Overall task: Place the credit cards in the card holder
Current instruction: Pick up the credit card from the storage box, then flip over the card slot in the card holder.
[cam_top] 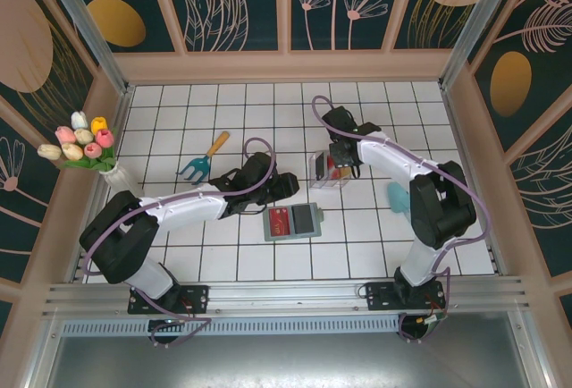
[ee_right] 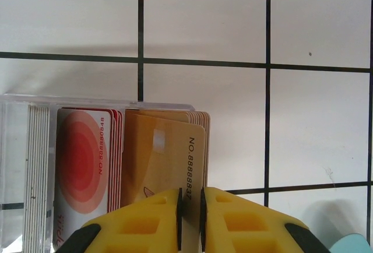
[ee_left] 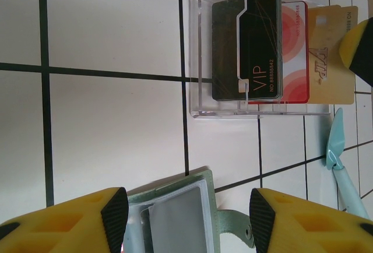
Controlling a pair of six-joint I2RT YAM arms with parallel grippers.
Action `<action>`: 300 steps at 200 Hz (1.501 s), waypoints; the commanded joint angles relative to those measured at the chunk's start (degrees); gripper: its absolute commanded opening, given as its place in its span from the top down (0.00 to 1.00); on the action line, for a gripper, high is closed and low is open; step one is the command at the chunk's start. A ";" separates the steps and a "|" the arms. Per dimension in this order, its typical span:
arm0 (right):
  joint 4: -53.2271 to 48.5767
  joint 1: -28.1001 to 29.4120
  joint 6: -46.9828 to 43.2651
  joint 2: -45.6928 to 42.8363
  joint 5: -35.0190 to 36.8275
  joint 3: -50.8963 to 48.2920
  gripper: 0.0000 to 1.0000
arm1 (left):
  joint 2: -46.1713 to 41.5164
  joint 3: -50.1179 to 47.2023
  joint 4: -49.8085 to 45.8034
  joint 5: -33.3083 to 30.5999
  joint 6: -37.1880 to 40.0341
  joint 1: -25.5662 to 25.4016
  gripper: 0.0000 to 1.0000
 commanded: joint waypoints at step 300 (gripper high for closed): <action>9.88 22.78 24.05 -19.46 -8.48 -24.60 1.00 | -9.49 -15.37 -2.14 -1.79 -4.29 0.49 0.40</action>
